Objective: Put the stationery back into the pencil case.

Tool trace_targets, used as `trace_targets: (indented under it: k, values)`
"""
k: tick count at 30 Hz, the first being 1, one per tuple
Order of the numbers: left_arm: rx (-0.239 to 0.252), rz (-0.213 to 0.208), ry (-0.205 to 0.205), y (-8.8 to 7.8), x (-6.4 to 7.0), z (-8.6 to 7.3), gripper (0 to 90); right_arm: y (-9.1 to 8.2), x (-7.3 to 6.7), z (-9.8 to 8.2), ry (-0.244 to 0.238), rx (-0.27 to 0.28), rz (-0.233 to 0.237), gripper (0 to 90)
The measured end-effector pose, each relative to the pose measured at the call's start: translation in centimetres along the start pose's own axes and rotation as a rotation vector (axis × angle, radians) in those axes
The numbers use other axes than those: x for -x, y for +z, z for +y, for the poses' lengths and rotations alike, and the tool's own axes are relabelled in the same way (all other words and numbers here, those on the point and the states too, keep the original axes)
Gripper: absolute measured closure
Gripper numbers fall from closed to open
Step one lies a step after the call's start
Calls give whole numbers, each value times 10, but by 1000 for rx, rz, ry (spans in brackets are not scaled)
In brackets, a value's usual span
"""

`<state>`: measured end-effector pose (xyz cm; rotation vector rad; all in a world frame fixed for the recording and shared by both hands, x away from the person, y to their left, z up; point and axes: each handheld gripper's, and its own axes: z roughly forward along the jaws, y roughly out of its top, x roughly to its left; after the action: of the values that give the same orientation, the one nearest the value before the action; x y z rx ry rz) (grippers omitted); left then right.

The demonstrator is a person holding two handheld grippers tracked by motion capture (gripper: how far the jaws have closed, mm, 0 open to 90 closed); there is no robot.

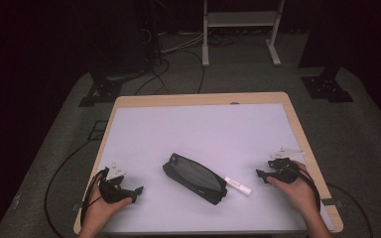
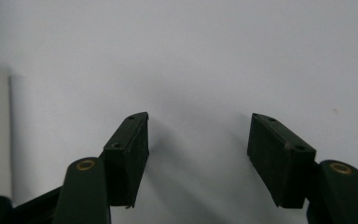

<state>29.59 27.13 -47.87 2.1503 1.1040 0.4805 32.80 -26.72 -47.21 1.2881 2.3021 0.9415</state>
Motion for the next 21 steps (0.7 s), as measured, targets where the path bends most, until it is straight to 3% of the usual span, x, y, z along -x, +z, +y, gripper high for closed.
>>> trace_targets:
  k: [5,21]
  values:
    - [0,1,1,0,0,0,0,-3,-3,1,7,-10,19,411]
    - [-2,-2,-3,0,0,0,0,-20,-8,7,-36,21,88,454]
